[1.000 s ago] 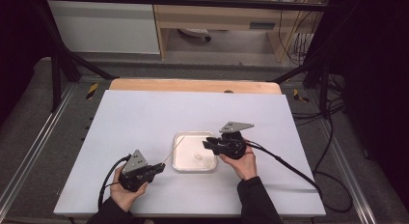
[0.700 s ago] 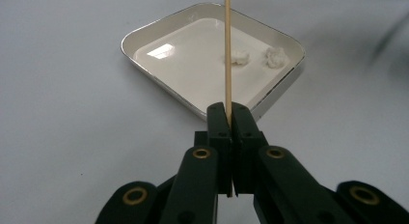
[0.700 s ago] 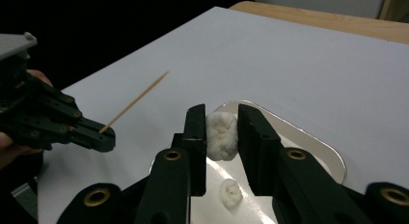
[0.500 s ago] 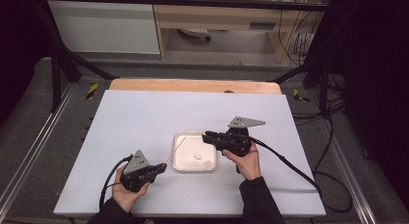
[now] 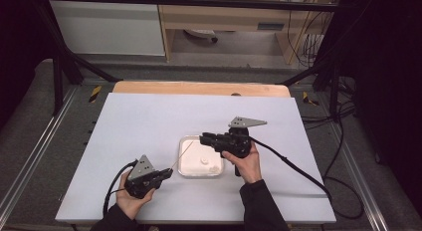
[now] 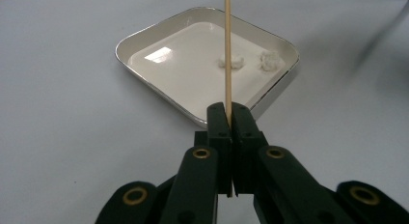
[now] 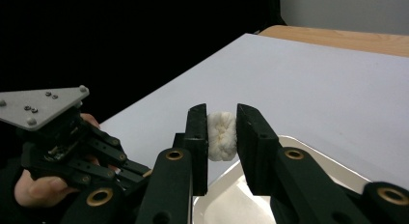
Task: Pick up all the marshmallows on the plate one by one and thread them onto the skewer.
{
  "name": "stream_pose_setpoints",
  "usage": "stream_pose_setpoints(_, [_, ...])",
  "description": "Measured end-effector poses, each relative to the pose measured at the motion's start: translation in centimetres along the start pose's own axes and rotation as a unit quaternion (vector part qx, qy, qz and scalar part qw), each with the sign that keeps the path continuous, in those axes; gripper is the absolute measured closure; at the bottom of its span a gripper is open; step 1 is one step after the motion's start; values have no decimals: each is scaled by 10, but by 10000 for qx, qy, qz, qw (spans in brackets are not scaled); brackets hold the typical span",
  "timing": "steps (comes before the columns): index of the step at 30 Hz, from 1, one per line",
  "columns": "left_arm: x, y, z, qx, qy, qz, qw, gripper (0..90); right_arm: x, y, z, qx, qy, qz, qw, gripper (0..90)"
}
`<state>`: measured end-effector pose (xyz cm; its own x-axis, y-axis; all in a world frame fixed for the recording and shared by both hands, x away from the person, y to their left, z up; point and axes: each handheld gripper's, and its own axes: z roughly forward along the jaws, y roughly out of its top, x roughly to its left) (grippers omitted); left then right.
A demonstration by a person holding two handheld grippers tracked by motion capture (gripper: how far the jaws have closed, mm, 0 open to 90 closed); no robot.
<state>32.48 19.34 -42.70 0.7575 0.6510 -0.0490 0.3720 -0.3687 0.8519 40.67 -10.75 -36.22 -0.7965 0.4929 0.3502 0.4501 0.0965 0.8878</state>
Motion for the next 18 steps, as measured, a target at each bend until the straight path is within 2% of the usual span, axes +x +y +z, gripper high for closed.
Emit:
stream_pose_setpoints(10, [0, 0, -1, -16, 1, 24, 10000, 885, -4, 1, 14, -46, 153, 242, 9996, 759])
stream_pose_setpoints(18, [-1, 0, 0, -28, -3, 22, 10000, 885, -5, 0, 18, -41, 244, 362, 9990, 761])
